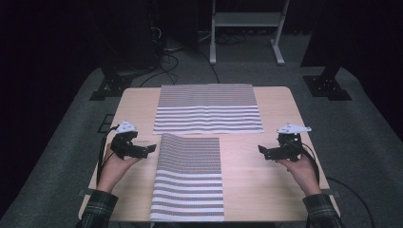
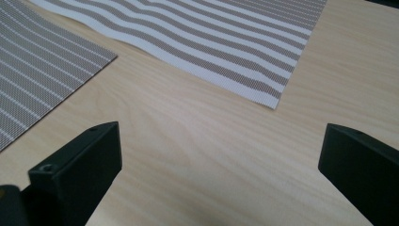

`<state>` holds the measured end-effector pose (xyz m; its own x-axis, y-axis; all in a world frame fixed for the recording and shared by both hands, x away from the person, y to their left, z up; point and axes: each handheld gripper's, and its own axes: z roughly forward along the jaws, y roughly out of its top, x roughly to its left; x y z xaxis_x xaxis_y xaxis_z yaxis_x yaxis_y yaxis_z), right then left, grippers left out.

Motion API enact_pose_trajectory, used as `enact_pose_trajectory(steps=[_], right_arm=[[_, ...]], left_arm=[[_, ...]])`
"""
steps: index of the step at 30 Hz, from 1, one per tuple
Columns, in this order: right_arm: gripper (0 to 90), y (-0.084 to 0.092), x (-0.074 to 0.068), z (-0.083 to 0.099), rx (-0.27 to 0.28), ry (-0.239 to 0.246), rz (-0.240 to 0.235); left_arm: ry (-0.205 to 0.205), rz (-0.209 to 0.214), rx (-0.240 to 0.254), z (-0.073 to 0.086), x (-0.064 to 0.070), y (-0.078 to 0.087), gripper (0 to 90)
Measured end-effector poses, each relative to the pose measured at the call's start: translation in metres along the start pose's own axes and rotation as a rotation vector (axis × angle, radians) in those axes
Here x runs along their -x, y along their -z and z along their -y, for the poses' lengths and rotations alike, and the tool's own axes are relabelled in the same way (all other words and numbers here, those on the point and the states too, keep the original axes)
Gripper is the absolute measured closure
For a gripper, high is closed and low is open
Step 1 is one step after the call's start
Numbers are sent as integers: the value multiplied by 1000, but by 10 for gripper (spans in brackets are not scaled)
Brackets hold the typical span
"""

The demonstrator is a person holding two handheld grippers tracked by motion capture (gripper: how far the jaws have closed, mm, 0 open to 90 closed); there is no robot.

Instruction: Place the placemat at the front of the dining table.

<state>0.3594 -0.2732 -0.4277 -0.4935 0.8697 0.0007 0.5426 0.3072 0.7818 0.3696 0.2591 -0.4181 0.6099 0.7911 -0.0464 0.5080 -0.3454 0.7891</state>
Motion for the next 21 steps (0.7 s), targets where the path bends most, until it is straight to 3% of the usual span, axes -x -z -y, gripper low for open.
enact_pose_trajectory(steps=[12, 21], right_arm=[[0, 35, -4, 40, 94, -18, -3], [0, 52, -3, 68, 111, 4, 12]], left_arm=[[-14, -9, 31, 30, 15, 33, 0], [-23, -30, 26, 63, 27, 51, 0]])
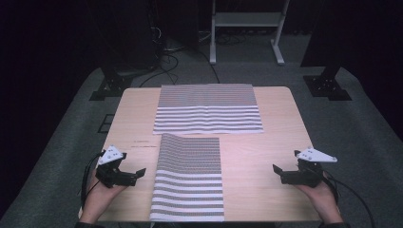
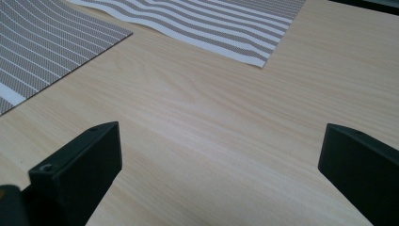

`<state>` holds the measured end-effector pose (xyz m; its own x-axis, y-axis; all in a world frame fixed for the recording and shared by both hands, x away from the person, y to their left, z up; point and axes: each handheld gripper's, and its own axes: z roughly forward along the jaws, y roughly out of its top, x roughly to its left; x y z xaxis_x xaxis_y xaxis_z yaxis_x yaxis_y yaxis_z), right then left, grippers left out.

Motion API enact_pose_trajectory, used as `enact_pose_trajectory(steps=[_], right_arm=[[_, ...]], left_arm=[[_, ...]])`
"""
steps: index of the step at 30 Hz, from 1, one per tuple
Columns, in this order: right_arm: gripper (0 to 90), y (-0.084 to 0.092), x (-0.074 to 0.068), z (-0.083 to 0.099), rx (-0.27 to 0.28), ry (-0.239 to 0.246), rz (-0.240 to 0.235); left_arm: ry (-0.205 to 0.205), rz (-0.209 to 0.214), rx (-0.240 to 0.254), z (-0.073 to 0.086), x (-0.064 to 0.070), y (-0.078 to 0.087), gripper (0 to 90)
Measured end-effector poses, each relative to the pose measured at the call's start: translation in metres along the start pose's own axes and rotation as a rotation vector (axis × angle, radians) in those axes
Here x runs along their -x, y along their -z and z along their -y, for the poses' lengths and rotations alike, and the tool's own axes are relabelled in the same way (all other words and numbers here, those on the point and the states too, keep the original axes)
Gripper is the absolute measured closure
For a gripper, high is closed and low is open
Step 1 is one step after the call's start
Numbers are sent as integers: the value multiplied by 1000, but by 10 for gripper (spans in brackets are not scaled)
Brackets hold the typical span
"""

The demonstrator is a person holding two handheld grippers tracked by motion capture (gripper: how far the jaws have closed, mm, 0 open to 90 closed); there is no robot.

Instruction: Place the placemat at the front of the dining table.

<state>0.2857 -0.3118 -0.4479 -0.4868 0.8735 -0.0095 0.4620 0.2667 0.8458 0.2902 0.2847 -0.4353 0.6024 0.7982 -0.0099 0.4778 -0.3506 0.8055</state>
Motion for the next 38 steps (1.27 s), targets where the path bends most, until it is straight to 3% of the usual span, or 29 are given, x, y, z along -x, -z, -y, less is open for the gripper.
enact_pose_trajectory(steps=[8, 16, 25, 31, 38], right_arm=[[0, 12, 4, 24, -29, -14, -7], [0, 21, 10, 49, -105, -21, -11], [0, 20, 12, 62, -214, -9, -31], [0, 20, 12, 62, -217, -16, -16], [0, 21, 8, 65, -193, -42, 18]], left_arm=[[0, -26, -28, 21, 7, 9, 0], [-7, -24, -117, 45, 11, 9, 0], [-20, -25, -166, 59, 13, 3, 0], [-21, -12, -138, 61, 13, 0, 0], [-23, -10, -138, 60, 14, -1, 0]])
